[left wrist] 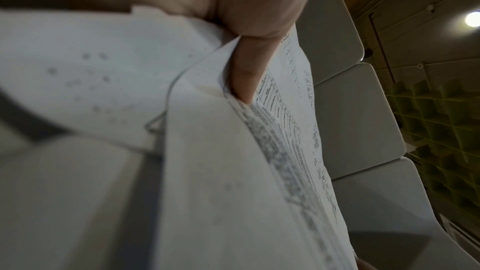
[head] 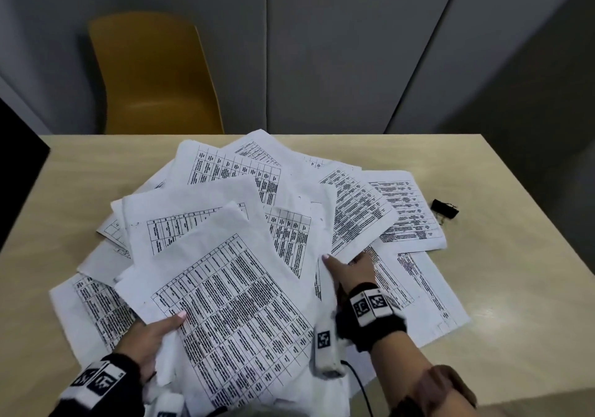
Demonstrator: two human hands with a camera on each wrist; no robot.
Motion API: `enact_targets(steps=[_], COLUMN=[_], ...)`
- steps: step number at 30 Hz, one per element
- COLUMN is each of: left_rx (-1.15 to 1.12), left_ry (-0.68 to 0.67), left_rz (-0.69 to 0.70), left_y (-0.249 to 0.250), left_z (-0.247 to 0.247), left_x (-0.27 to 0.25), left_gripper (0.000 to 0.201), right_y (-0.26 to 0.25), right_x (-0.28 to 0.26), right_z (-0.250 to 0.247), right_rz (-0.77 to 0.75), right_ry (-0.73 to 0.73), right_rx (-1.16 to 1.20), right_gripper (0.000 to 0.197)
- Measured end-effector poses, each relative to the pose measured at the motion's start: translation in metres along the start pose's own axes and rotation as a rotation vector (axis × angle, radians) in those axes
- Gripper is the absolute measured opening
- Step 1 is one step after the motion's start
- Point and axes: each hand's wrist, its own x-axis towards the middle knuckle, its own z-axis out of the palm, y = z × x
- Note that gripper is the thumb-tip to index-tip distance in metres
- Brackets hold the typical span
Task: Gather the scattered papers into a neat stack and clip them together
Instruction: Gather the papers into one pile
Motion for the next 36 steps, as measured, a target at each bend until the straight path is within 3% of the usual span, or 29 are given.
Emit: enact_targets(steps=[3,7,10,12,14,16,21,25,36], left_rx=[0.011,-0.026,0.009,0.010,0.035,0.008,0.033,0.010,0.008], left_ry=[-0.001,-0.010,-0.015,-0.022,-0.025,-0.053,-0.069,-0.084,-0.070], left_rz=[-0.004,0.007,0.027,0.030,0.047,0.032,0.104,0.135,0.082], left_y=[-0.003,-0.004,-0.003,-0.001,0.005,-0.001,-0.004,-0.008,-0.016], left_z=[-0.002,-0.002,-0.002,0.000,0.005,0.002,0.004,0.003,-0.003], left_x=[0.003,0.004,0.002,0.000,-0.009,0.004,0.008,0.017,0.031], left_gripper=[0.020,0.008,0.018,0.036,0.042,0.041,0.043,0.043,0.040], right_y=[-0.009,-0.008,-0.003,-0.001,-0.001,0.000,0.001,-0.003,-0.046], right_x=[-0.007,0.001,0.004,0.008,0.008,0.005,0.002,-0.001,-0.026], right_z=[-0.002,-0.020,-0.040,-0.049,-0.051,-0.049,-0.040,-0.044,-0.076], right_rz=[0.000,0.034,0.054,0.019,-0.021,-0.035,-0.058,-0.178,-0.499], right_ry=[-0.051,0.054,0.178,0.251,0.308,0.315,0.184,0.157,0.417], right_rx=[-0.071,0.045,0.022,0.012,-0.106,-0.319,-0.339,-0.187,-0.282], right_gripper=[0.017,0.034,0.027,0.019,0.027,0.046,0.037,0.039,0.026])
